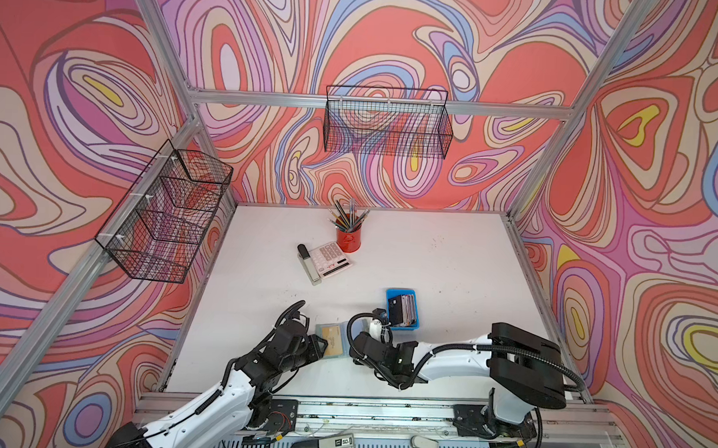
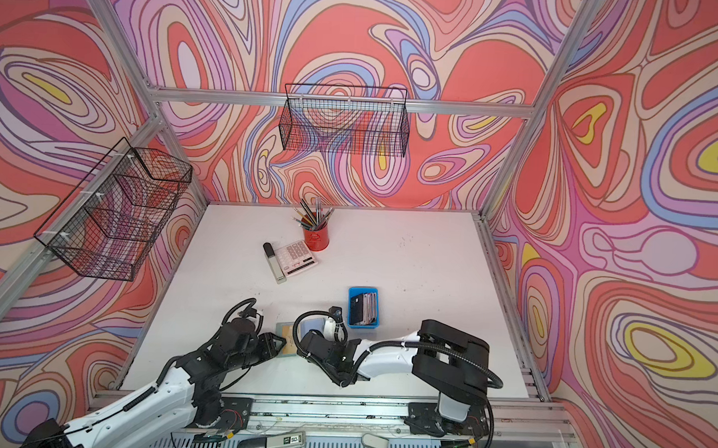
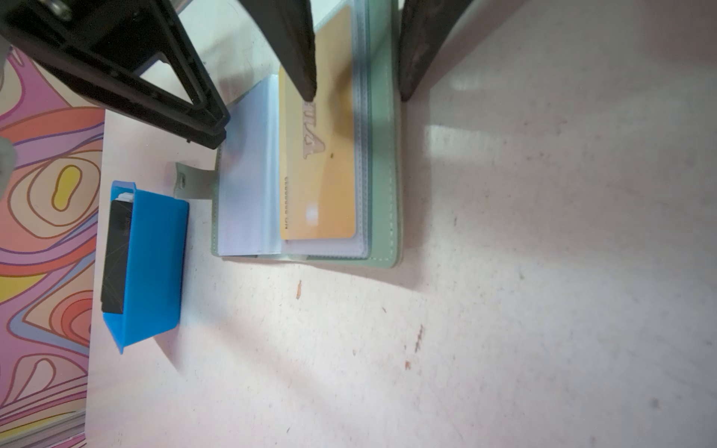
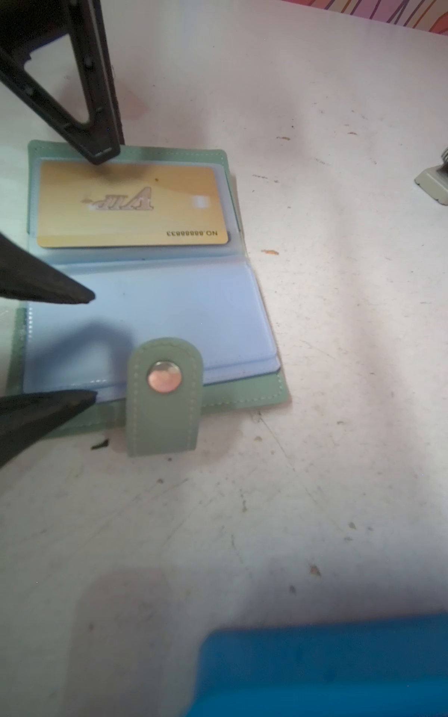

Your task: Put the credit cards into the card holder

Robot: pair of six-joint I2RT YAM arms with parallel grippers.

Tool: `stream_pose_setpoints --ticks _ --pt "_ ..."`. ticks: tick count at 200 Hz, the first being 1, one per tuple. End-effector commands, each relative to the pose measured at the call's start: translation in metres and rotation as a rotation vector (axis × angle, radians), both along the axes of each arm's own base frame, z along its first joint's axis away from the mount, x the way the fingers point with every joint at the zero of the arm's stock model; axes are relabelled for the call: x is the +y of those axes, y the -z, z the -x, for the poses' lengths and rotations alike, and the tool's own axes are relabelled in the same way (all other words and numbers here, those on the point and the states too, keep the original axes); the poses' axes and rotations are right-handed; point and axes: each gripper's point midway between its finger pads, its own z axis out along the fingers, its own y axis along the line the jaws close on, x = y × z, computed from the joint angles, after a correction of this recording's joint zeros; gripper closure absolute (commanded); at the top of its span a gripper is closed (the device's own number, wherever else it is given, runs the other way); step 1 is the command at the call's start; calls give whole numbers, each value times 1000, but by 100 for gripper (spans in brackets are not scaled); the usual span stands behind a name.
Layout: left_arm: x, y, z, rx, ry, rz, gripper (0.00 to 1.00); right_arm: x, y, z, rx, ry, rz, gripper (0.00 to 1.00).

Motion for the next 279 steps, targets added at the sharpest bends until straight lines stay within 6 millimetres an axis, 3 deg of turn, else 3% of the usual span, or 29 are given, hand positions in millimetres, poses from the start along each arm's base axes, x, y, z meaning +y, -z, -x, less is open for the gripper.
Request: stream_pose_setpoints --ticks 1,25,31,80,128,202,279 --pt "3 7 5 30 -4 -8 63 6 9 3 25 -24 -4 61" --pt "2 7 5 28 -1 -5 63 15 5 6 36 -44 -51 61" --pt "2 7 5 29 -1 -5 63 14 16 7 48 -47 -29 61" --pt "2 7 6 30 1 -6 63 27 23 8 89 -69 -112 59" --pt "2 8 6 29 0 -5 63 38 30 1 133 -91 -213 51" --pt "1 6 5 27 4 -2 63 39 11 -35 35 -110 -227 42" --pt "1 4 3 23 0 -10 62 58 -28 -25 -8 -220 -331 41"
